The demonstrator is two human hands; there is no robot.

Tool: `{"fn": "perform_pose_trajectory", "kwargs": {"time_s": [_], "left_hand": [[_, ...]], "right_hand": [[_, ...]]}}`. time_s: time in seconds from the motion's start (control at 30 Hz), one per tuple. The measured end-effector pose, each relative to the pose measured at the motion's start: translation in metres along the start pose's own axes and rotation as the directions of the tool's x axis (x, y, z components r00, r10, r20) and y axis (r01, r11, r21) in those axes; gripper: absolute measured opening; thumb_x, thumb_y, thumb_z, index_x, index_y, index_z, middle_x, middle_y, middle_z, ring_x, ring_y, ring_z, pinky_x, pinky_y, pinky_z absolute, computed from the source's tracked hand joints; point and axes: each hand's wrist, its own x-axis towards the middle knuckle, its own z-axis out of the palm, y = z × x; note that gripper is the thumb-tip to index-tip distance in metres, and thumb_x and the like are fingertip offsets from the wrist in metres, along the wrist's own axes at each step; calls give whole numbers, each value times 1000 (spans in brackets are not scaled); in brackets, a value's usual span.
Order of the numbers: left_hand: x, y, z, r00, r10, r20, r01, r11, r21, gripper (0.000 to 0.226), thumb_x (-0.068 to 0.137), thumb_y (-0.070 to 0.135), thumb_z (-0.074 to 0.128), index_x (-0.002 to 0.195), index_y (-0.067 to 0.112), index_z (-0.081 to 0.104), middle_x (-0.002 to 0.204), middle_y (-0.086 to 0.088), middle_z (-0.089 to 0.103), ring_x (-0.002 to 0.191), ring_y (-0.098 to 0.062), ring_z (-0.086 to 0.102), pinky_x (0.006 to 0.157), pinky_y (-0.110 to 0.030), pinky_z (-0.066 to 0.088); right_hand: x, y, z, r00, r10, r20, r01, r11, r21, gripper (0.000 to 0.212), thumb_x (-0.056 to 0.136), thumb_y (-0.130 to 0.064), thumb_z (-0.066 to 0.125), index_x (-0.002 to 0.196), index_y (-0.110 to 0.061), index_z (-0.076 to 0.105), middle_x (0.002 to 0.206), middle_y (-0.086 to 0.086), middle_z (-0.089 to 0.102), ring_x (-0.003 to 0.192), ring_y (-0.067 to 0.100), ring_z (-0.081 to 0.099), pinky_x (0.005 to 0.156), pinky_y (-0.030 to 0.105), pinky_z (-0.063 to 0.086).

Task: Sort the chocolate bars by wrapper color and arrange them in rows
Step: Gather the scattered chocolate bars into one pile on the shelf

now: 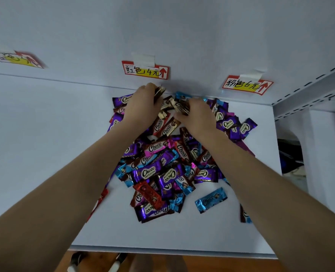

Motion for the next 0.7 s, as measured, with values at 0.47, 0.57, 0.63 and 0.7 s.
{"fn": "perform_pose_trajectory", "kwargs": {"time_s": [0.47,0.57,0.63,0.7], "left_hand": [[-1,-8,-12,997,-28,-65,25,999,-41,25,92,32,55,94,7,56,83,-8,55,72,-21,51,53,-25,31],[-20,-22,-25,984,-160,-76,133,952,-276,18,91,23,54,81,10,49,67,-1,50,60,-17,45,51,-24,33],[-30,-31,-30,973,-219,-72,177,912,-371,18,90,15,51,73,15,46,64,-2,48,56,-17,43,51,-28,33],[-37,-39,-32,967,-248,-56,213,909,-358,16,90,14,51,74,15,46,62,0,45,55,-15,40,51,-28,32]], "right_hand": [[-18,4,-31,985,-31,168,-44,904,425,30,86,-11,55,58,-15,43,56,-6,40,48,1,37,42,11,28],[-11,-7,-29,945,-180,274,123,969,212,11,84,-12,61,94,-9,57,81,-1,53,72,11,51,51,13,32],[-5,-11,-23,886,-229,403,222,973,65,37,85,-15,62,119,-9,53,107,7,59,98,20,55,68,19,36],[-1,-14,-18,842,-228,489,277,960,-31,56,83,-20,66,134,-12,43,128,8,54,114,23,51,87,25,39]]}}
